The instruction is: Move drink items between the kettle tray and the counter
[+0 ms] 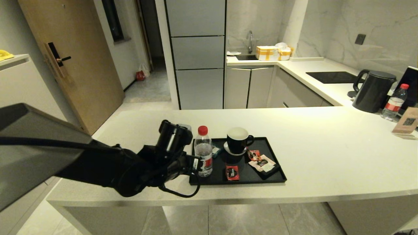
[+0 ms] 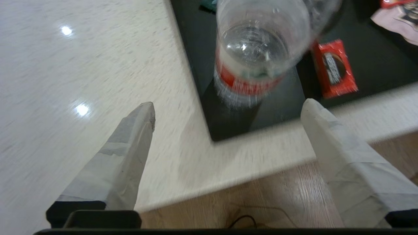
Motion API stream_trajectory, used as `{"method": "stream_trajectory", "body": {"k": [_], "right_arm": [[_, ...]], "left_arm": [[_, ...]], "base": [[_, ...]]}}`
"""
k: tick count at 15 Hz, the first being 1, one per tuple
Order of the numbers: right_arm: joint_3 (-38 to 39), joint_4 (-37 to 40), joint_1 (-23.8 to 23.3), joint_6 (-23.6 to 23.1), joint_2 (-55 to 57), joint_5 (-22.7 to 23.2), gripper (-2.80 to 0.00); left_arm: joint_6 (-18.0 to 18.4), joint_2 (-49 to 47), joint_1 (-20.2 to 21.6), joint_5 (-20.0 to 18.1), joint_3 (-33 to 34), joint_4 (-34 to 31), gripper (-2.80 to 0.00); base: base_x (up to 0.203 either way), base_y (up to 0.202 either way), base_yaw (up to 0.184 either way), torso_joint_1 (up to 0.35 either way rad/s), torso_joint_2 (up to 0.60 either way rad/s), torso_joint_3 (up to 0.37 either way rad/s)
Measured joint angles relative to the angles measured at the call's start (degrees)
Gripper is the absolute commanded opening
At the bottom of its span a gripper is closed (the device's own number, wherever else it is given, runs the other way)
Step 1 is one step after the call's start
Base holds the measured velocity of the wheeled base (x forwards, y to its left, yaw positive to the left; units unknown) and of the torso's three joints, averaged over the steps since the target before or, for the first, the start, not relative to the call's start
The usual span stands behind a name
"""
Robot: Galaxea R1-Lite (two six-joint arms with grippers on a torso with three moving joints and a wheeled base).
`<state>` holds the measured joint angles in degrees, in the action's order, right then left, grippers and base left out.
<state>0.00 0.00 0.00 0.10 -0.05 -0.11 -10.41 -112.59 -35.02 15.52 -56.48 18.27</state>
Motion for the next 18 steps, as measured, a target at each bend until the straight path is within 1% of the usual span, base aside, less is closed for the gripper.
{"method": "stream_trajectory", "body": {"k": [1, 3, 4, 6, 8, 9, 11, 12, 13, 15, 16, 18], "right_arm": [[0.0, 0.0, 0.0, 0.0, 0.0, 0.0, -2.80], [0.0, 0.0, 0.0, 0.0, 0.0, 0.0, -2.80], [0.0, 0.0, 0.0, 0.0, 0.0, 0.0, -2.80], [0.0, 0.0, 0.0, 0.0, 0.0, 0.0, -2.80], [0.0, 0.0, 0.0, 0.0, 0.0, 0.0, -2.80], [0.0, 0.0, 0.0, 0.0, 0.0, 0.0, -2.80], [0.0, 0.0, 0.0, 0.0, 0.0, 0.0, -2.80], [0.0, 0.0, 0.0, 0.0, 0.0, 0.0, -2.80], [0.0, 0.0, 0.0, 0.0, 0.0, 0.0, -2.80], [0.0, 0.0, 0.0, 0.0, 0.0, 0.0, -2.80], [0.0, 0.0, 0.0, 0.0, 0.0, 0.0, -2.80], [0.0, 0.0, 0.0, 0.0, 0.0, 0.0, -2.80]], "left_arm": [[-0.1, 2.9, -0.1, 0.0, 1.9, -0.6, -2.80], [-1.1, 10.5, -0.2, 0.2, 5.3, -3.2, -2.80], [-2.2, 15.1, -0.2, 0.5, 6.6, -5.9, -2.80], [-4.7, 25.0, 1.0, 0.7, 7.7, -13.2, -2.80], [-6.7, 36.6, 4.5, 1.0, 7.1, -23.4, -2.80], [-7.7, 42.7, 7.9, 0.9, 5.6, -29.7, -2.80], [-10.3, 55.2, 17.1, 0.7, 0.6, -46.0, -2.80], [-11.0, 60.9, 20.5, 0.4, -1.2, -53.8, -2.80], [-11.5, 67.8, 22.8, 0.0, -2.1, -61.9, -2.80], [-12.7, 80.5, 25.0, 0.0, -2.3, -75.4, -2.80], [-14.0, 85.6, 25.5, 0.1, -2.3, -81.6, -2.80], [-16.7, 92.0, 26.5, 0.2, -3.1, -93.3, -2.80]], "base": [[0.000, 0.000, 0.000, 0.000, 0.00, 0.000], [0.000, 0.000, 0.000, 0.000, 0.00, 0.000], [0.000, 0.000, 0.000, 0.000, 0.00, 0.000], [0.000, 0.000, 0.000, 0.000, 0.00, 0.000], [0.000, 0.000, 0.000, 0.000, 0.00, 0.000], [0.000, 0.000, 0.000, 0.000, 0.00, 0.000], [0.000, 0.000, 0.000, 0.000, 0.00, 0.000], [0.000, 0.000, 0.000, 0.000, 0.00, 0.000], [0.000, 0.000, 0.000, 0.000, 0.00, 0.000], [0.000, 0.000, 0.000, 0.000, 0.00, 0.000], [0.000, 0.000, 0.000, 0.000, 0.00, 0.000], [0.000, 0.000, 0.000, 0.000, 0.00, 0.000]]}}
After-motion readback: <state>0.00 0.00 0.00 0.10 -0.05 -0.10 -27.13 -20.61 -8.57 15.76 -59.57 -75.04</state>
